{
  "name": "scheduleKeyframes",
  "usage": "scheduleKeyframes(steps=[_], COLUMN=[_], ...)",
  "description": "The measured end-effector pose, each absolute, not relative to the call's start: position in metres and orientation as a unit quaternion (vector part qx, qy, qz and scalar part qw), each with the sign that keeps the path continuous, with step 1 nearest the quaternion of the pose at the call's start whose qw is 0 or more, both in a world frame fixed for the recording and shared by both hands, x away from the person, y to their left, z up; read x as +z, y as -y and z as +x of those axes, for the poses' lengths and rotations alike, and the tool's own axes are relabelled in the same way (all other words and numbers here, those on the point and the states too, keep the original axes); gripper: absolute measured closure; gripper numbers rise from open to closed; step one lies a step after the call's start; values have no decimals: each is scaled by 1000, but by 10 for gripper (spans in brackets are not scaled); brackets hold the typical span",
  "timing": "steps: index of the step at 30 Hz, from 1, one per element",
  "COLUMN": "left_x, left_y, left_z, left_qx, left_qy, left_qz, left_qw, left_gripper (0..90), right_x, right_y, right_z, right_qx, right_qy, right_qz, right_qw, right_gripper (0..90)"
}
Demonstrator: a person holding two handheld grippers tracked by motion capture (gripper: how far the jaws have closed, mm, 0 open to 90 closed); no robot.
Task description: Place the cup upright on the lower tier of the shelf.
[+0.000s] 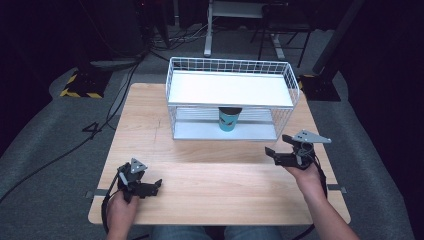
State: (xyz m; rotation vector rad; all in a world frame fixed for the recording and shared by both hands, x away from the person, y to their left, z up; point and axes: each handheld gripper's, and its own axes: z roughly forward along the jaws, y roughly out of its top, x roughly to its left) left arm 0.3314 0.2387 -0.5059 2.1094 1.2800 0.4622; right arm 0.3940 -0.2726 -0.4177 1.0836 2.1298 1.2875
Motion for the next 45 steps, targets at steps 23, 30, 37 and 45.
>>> scheduleKeyframes(steps=[23,30,37,45], left_x=[-506,-506,-506,-506], left_y=[-238,-238,-238,-238], left_z=[332,333,333,334], left_qx=[174,174,174,175], left_qy=[-486,-486,-487,-488], left_qz=[798,799,798,797], left_qw=[311,309,310,311], left_gripper=[0,0,0,0], right_x=[-465,-480,-493,-500], right_y=[333,341,347,340], right_z=[342,336,334,334], right_qx=[415,397,390,368], right_qy=[-791,-797,-796,-808], right_qz=[412,418,421,417], right_qw=[179,181,192,194], right_gripper=[155,155,155,155])
